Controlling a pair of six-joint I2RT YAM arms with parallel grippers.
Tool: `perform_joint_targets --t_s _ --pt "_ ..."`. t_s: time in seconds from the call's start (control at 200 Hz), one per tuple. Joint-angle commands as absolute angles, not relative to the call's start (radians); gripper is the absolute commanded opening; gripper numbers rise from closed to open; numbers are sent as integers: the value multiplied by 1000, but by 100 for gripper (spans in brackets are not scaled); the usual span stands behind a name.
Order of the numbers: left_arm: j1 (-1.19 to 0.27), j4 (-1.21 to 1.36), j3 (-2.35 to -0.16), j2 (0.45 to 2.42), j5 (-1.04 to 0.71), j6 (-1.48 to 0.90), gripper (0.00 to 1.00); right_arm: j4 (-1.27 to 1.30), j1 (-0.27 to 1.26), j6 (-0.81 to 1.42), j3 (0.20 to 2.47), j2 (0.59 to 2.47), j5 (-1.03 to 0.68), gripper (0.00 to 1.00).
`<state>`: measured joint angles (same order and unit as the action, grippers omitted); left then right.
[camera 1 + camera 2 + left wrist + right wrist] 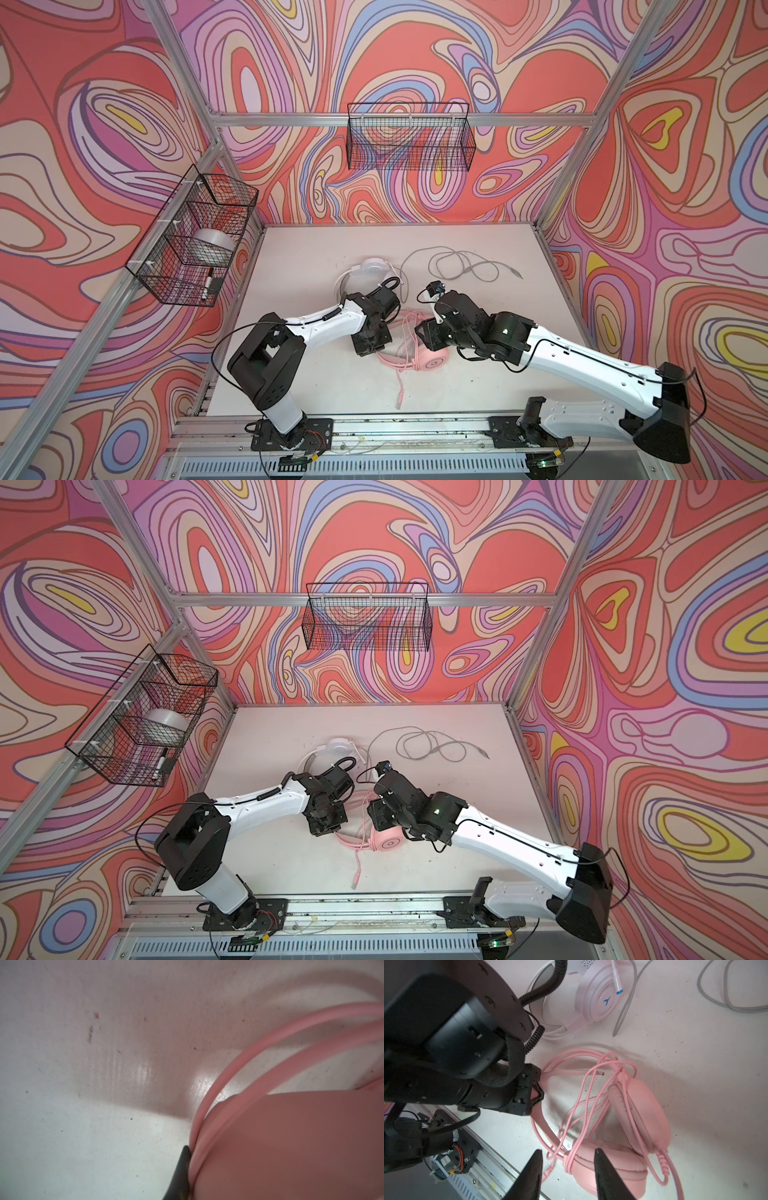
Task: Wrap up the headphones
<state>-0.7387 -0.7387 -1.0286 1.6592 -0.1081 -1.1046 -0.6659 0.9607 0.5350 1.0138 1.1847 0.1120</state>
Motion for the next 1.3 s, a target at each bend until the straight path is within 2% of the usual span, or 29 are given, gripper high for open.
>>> perform_joint_targets --t_s 0.0,0.17,0.526,0.746,0.917,1.042,1.172,1.297 --pt "-753 -695 -1017 1679 -126 -1137 17 -731 956 462 987 1136 167 44" --pt "-762 -694 -1013 1695 -114 -1147 28 -727 957 423 982 1087 163 44" --pt "-773 -739 -1014 1649 -94 -1150 50 -844 957 178 1018 1067 42 43" --pt "-776 -749 -1008 1602 -86 -1151 69 -897 957 10 1038 1027 -53 40" --pt "-776 -735 -1015 1597 -99 -1138 84 -945 961 -96 1065 1042 -103 41" --pt "-776 -722 -1008 1603 -104 -1135 89 -948 963 -130 1088 1090 -111 42" --pt "-776 -697 -1001 1617 -107 -1130 89 -945 963 -135 1112 1138 -70 42" --pt "-776 -710 -1027 1612 -104 -1118 91 -903 968 -144 1098 1132 -118 42"
